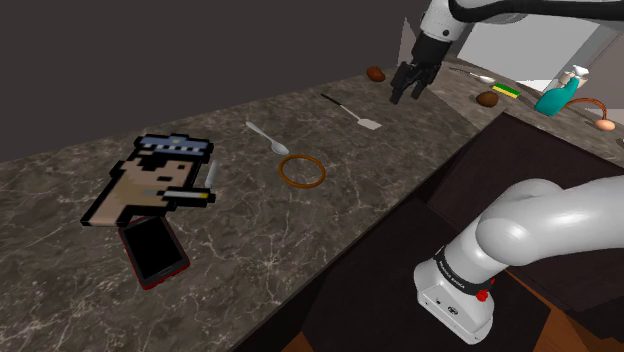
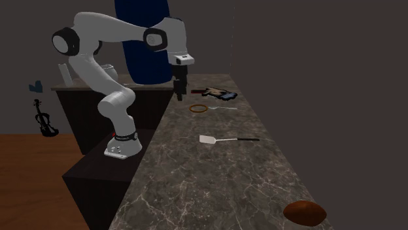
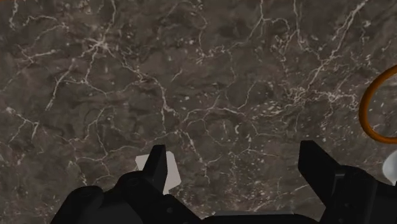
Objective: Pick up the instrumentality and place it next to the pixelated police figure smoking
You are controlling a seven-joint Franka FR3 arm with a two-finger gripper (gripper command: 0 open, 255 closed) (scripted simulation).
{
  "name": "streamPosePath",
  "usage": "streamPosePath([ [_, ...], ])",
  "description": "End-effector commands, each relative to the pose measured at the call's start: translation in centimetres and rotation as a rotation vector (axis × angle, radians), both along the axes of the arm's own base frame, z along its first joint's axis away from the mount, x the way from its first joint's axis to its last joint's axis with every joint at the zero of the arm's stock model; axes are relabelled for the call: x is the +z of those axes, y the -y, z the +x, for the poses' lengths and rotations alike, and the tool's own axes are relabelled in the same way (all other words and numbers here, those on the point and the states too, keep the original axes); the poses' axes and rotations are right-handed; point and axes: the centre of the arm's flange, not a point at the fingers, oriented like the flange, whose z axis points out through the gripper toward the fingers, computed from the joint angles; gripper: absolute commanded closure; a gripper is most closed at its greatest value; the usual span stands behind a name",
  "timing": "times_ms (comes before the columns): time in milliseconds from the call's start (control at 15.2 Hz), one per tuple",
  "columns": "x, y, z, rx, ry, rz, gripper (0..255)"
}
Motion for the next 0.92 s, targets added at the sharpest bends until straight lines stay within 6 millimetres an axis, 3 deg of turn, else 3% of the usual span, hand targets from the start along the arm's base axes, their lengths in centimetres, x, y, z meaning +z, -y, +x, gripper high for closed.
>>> streamPosePath([
  [0, -1.1, 0.8, 2.0, 0.012, 0.004, -0.002, 0],
  [858, -9.0, 5.9, 16.2, 0.083, 0.018, -0.008, 0],
])
